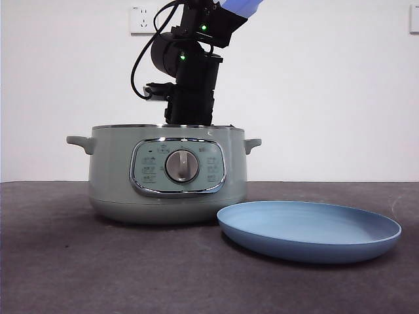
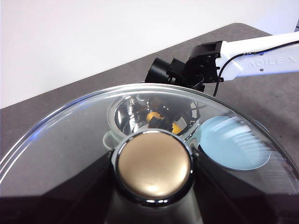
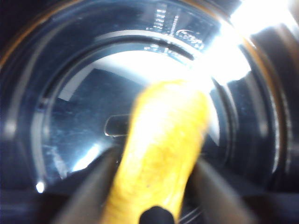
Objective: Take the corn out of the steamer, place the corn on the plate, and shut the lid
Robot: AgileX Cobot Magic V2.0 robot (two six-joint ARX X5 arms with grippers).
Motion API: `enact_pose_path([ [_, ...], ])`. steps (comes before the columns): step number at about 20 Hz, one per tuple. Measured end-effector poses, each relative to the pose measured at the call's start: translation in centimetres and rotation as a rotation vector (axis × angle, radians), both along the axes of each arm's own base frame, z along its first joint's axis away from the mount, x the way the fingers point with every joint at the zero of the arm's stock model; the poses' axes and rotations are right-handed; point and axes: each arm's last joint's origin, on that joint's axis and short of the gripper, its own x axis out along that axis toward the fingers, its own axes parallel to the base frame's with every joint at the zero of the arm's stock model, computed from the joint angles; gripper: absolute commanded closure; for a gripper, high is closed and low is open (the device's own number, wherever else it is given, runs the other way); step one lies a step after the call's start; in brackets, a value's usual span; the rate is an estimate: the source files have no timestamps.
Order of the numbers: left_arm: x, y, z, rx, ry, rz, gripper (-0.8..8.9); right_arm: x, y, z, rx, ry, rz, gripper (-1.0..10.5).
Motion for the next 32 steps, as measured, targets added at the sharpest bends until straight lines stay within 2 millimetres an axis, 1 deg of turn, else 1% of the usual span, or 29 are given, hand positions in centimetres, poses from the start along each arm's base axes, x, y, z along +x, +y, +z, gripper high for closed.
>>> enact_pose_path([
  [1, 0.0, 0.0, 0.0, 0.001, 0.004, 0.0, 8.21, 0.0, 0.0, 0.0, 0.001, -0.001, 0.0, 9.6],
  [5, 0.0, 0.0, 0.0, 0.002, 0.004, 0.0, 8.21, 0.2, 0.2, 0.3, 0.044, -0.016, 0.012, 9.6],
  [6, 0.0, 0.0, 0.0, 0.002, 0.004, 0.0, 8.21, 0.1, 0.2, 0.7, 0.048, -0.021, 0.013, 9.6],
  [7, 0.0, 0.0, 0.0, 0.001, 0.002, 0.0, 8.21, -0.1, 0.0, 1.7, 0.06, -0.036, 0.014, 9.6],
  [8, 0.0, 0.0, 0.0, -0.001, -0.001, 0.0, 8.21, -0.5, -0.4, 3.5, 0.083, -0.063, 0.014, 9.6],
  [10, 0.0, 0.0, 0.1, -0.004, -0.009, 0.0, 8.21, -2.0, -1.6, 8.9, 0.152, -0.15, 0.017, 9.6],
  [12, 0.0, 0.0, 0.1, -0.003, -0.009, 0.0, 8.21, -4.1, -3.4, 14.3, 0.222, -0.242, 0.023, 9.6],
  [13, 0.0, 0.0, 0.1, -0.004, -0.009, 0.0, 8.21, -5.2, -4.7, 16.5, 0.243, -0.272, 0.018, 9.6],
  [15, 0.0, 0.0, 0.1, -0.004, -0.009, 0.0, 8.21, -7.2, -7.3, 19.8, 0.251, -0.3, 0.011, 9.6],
  [16, 0.0, 0.0, 0.1, -0.004, -0.01, 0.0, 8.21, -7.9, -8.6, 21.0, 0.25, -0.311, 0.001, 9.6],
  [18, 0.0, 0.0, 0.1, -0.005, -0.012, 0.0, 8.21, -8.8, -10.8, 22.6, 0.242, -0.318, -0.027, 9.6],
  [20, 0.0, 0.0, 0.1, -0.005, -0.012, 0.0, 8.21, -9.5, -13.0, 23.1, 0.198, -0.283, -0.055, 9.6],
  [22, 0.0, 0.0, 0.1, -0.005, -0.013, 0.0, 8.21, -9.2, -14.4, 22.9, 0.187, -0.239, -0.067, 9.6],
  [24, 0.0, 0.0, 0.1, -0.005, -0.013, 0.0, 8.21, -8.9, -15.3, 22.3, 0.206, -0.222, -0.068, 9.6],
  [27, 0.1, 0.0, 0.2, -0.007, -0.018, 0.0, 8.21, -9.2, -16.4, 21.0, 0.198, -0.215, -0.09, 9.6],
  [29, 0.1, 0.0, 0.2, -0.01, -0.025, 0.0, 8.21, -9.3, -17.2, 19.2, 0.209, -0.203, -0.1, 9.6],
  [31, 0.1, 0.0, 0.2, -0.01, -0.025, 0.0, 8.21, -9.3, -17.8, 16.7, 0.247, -0.172, -0.104, 9.6],
  [32, 0.1, 0.0, 0.2, -0.011, -0.025, 0.0, 8.21, -9.3, -18.1, 15.0, 0.257, -0.157, -0.111, 9.6],
])
